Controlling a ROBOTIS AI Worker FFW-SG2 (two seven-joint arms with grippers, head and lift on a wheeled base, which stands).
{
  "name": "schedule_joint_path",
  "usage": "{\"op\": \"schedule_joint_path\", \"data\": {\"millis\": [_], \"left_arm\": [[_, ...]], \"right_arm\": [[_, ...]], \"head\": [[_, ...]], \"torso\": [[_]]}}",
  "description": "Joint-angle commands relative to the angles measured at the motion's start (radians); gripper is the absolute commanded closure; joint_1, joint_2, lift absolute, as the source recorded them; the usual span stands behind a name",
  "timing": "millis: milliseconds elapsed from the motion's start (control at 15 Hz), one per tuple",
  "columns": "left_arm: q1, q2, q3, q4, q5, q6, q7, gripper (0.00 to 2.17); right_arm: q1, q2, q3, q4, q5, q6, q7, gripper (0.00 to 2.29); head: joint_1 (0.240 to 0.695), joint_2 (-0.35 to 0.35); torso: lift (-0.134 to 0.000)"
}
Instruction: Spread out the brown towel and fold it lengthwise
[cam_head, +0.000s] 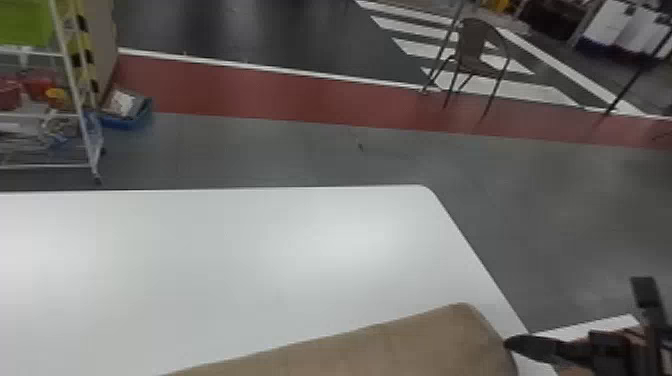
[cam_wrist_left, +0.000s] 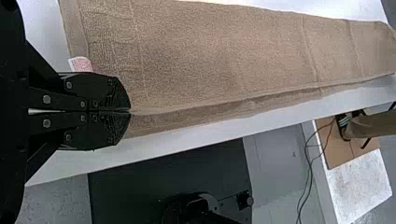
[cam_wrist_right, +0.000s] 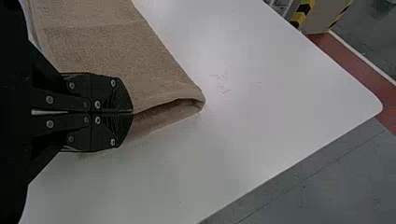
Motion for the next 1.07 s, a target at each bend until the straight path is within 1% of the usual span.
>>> {"op": "schedule_joint_path", "data": {"millis": [0,200,467,600,733,1000], "left_arm": [[0.003,0.001,0.003,-0.023,0.006,0.003,-0.010,1.25],[0.026,-0.001,0.006,-0.053,0.010,0.003,-0.010,1.25],[0.052,-0.002,0.001,-0.062,0.010,0.000,-0.010,1.25],[0.057,-0.008,-0.002,-0.060,0.004,-0.003,-0.010,1.25],[0.055,-0.010,-0.034,-0.056,-0.016,-0.003,-0.010,1.25],[0.058,-0.011,-0.062,-0.057,-0.025,0.000,-0.010,1.25]], "right_arm": [[-0.034,-0.006,-0.013,0.000,-0.007,0.002,0.003,1.24],[-0.047,-0.006,-0.008,0.012,0.004,0.002,0.003,1.24],[-0.053,-0.013,-0.008,0.043,0.015,0.002,0.003,1.24],[-0.053,-0.009,0.003,0.046,0.013,0.002,0.003,1.23],[-0.053,-0.009,0.006,0.049,0.015,0.002,0.003,1.24],[-0.056,-0.010,0.015,0.055,0.019,0.002,0.003,1.24]], "head": [[0.695,-0.350],[0.695,-0.350],[0.695,-0.350],[0.695,-0.350],[0.695,-0.350],[0.695,-0.350]], "torso": [[-0.122],[-0.122],[-0.122],[-0.122],[-0.122],[-0.122]]}}
